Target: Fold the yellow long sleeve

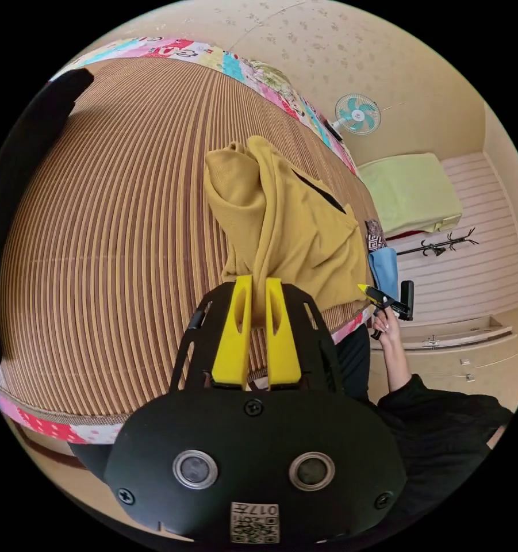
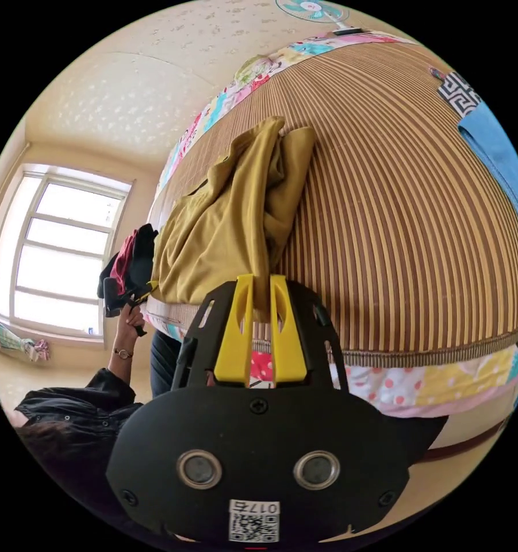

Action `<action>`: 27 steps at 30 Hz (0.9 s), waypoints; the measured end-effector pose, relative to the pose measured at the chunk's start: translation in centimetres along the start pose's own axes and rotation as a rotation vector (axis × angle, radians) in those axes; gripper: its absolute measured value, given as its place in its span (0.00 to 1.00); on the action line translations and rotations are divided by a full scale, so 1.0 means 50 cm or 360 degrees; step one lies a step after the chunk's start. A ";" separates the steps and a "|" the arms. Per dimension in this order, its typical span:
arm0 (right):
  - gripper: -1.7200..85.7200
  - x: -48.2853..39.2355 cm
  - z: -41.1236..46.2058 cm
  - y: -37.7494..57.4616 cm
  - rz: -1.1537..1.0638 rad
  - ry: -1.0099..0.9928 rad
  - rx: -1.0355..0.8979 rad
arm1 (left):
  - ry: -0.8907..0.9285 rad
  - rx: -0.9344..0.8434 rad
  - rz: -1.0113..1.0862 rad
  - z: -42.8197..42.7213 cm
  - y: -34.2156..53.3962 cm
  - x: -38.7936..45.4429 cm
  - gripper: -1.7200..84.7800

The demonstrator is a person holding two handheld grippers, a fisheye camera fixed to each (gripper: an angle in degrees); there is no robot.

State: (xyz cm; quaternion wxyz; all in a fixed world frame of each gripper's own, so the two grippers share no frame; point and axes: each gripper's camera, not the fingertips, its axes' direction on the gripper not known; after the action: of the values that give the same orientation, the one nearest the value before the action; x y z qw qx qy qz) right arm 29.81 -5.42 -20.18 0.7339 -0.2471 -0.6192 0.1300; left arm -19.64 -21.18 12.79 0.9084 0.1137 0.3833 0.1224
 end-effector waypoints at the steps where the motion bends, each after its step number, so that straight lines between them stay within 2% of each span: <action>1: 0.07 0.003 -0.011 0.023 0.0037 -0.0012 -0.0044 | 0.0063 -0.0003 -0.0053 -0.020 0.022 -0.015 0.07; 5: 0.05 -0.018 -0.060 0.080 -0.0041 0.0062 0.0003 | -0.0017 0.0136 -0.0057 -0.093 0.042 -0.003 0.10; 8: 0.05 -0.032 -0.090 0.069 -0.0053 0.0180 0.0131 | -0.0151 0.0294 0.0226 -0.139 -0.023 0.094 0.14; 10: 0.04 -0.047 -0.089 0.048 -0.0058 0.0238 0.0195 | -0.0243 0.0218 0.0458 -0.098 -0.125 0.172 0.14; 13: 0.04 -0.086 -0.054 0.008 -0.0098 0.0147 0.0222 | -0.0471 0.0128 0.0556 0.003 -0.258 0.217 0.15; 16: 0.03 -0.129 -0.005 -0.008 -0.0185 0.0021 0.0246 | -0.0780 -0.0009 0.0563 0.112 -0.347 0.190 0.16; 18: 0.03 -0.140 0.024 -0.006 -0.0210 -0.0067 0.0192 | -0.0855 -0.0150 0.0519 0.153 -0.371 0.146 0.14; 20: 0.03 -0.140 0.042 0.017 -0.0197 -0.0053 0.0174 | -0.0630 -0.0022 0.0464 0.098 -0.368 0.116 0.10; 22: 0.03 -0.135 0.045 0.041 -0.0198 -0.0031 0.0201 | 0.0141 0.0188 0.0255 -0.015 -0.366 0.028 0.07; 24: 0.03 -0.126 0.048 0.058 -0.0191 0.0005 0.0244 | 0.0580 0.0411 0.0046 -0.084 -0.357 -0.068 0.06; 25: 0.03 -0.118 0.053 0.063 -0.0157 0.0040 0.0278 | 0.0612 0.0531 -0.0111 -0.117 -0.351 -0.132 0.06; 27: 0.03 -0.106 0.066 0.057 -0.0095 0.0040 0.0304 | 0.0478 0.0531 -0.0250 -0.140 -0.356 -0.209 0.07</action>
State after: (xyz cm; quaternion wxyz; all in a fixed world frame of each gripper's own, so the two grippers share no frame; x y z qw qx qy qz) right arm 25.88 -4.97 -25.79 0.7655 -0.1591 -0.6017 0.1635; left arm -29.37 -40.42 9.68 0.8165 0.2125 0.5368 0.0020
